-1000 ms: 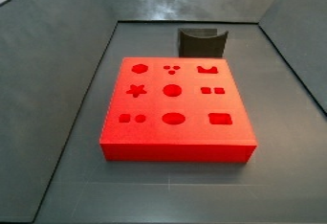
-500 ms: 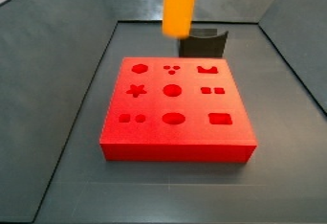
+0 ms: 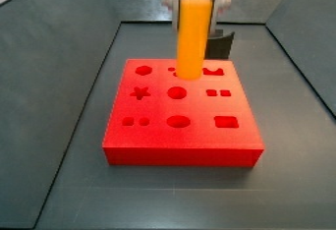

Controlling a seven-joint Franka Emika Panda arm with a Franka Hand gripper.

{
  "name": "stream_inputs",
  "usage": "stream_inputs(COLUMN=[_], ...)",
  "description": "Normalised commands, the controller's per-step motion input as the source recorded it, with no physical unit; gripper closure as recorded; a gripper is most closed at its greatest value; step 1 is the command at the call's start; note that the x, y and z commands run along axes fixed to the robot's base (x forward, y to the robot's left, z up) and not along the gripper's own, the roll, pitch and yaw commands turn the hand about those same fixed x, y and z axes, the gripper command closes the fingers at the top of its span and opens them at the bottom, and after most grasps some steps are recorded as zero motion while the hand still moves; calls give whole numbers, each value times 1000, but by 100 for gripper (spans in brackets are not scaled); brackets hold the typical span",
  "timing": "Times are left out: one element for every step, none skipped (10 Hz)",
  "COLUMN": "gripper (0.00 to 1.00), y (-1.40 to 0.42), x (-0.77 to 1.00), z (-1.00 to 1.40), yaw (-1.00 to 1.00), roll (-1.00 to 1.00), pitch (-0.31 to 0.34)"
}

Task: Pick up the oval object. Move up. Place the oval object on the fixture. Regrasp the oval object. Move to above the board. Insert the oval object.
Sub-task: Insert the oval object.

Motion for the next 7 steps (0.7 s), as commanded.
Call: stream_inputs(gripper=[100,100,100,100,100,100,100], y=[-209,-157,0,-49,-211,-166,0], x=[0,0,0,0,-91,-37,0], z=[-611,-463,-126,-277,-429,-343,-117], yaw=[43,49,0,6,49,57,26], roll=[0,0,-90,-59,0,-49,-124], pitch=[-210,-180,-63,-79,-117,-116,-57])
